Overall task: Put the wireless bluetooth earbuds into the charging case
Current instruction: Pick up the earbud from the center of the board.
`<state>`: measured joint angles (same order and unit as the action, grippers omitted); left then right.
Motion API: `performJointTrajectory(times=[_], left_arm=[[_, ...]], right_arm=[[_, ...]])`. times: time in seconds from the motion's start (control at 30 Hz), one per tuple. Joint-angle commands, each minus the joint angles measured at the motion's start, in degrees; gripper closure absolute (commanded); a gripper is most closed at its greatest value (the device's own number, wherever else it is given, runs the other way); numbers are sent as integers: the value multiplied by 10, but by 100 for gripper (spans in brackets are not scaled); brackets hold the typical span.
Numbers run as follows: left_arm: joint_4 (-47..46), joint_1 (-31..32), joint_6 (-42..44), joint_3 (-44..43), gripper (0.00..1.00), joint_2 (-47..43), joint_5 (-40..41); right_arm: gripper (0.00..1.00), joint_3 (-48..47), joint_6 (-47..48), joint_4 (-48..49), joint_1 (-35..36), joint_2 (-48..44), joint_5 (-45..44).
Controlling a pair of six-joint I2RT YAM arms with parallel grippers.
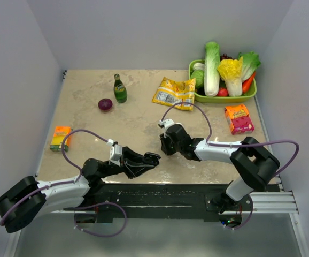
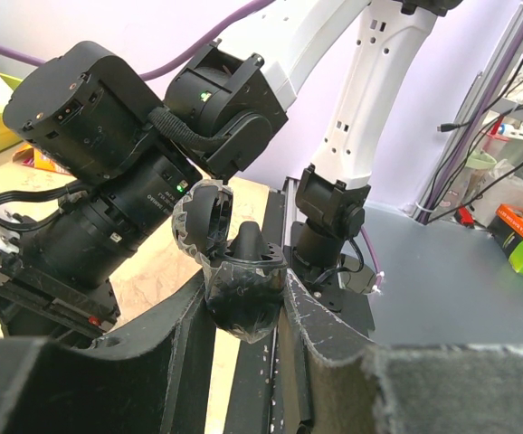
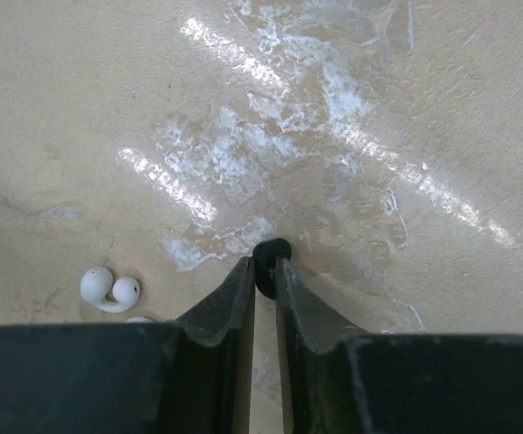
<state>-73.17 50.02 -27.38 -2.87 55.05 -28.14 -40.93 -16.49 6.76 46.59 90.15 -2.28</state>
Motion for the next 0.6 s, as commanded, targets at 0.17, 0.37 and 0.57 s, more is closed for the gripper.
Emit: performJointTrajectory(times=[0.17,0.37,0.57], left_arm=[[-303,3,16,137,100,-5,10],[-302,3,16,137,100,-6,10],[-300,3,16,138,100,-8,8]], right_arm=[[100,-26,-11,-30,2,13,-45],[100,-28,-14,-34,1,18,-45],[100,-28,-14,-36,1,22,-46]])
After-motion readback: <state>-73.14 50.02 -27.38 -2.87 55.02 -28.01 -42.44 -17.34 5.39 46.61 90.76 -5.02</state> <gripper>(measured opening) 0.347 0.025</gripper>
